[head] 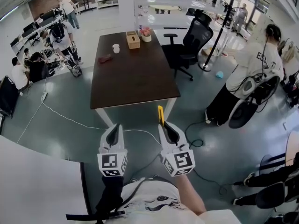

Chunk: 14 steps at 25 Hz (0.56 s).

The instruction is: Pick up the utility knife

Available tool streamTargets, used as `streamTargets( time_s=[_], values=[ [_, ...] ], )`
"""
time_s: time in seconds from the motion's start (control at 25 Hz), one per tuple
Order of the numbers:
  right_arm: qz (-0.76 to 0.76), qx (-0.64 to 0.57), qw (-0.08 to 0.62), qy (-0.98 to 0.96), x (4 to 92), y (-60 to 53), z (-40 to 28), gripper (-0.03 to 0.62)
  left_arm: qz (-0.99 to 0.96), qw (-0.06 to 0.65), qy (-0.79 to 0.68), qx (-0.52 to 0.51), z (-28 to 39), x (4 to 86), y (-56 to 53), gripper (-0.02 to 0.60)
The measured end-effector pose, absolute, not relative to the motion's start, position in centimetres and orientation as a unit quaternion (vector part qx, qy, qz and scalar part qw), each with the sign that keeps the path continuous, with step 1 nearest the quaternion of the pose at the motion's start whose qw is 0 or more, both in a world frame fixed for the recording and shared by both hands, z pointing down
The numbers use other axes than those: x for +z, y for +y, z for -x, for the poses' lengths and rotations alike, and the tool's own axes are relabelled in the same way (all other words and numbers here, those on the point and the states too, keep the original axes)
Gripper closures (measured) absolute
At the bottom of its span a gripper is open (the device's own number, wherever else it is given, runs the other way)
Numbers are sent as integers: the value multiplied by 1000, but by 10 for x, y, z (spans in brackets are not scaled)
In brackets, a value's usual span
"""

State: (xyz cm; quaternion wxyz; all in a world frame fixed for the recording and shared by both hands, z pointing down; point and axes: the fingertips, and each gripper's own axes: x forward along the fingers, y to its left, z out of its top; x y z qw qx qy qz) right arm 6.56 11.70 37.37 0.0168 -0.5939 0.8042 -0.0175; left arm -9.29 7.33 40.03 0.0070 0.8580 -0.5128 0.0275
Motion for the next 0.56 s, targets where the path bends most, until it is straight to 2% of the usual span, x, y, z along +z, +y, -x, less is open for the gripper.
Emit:
streamTargets(
  time_s=[0.56],
  values=[
    [597,-21,15,802,373,119,-65,545,-861,8,-507,25,91,398,71,584]
  ],
)
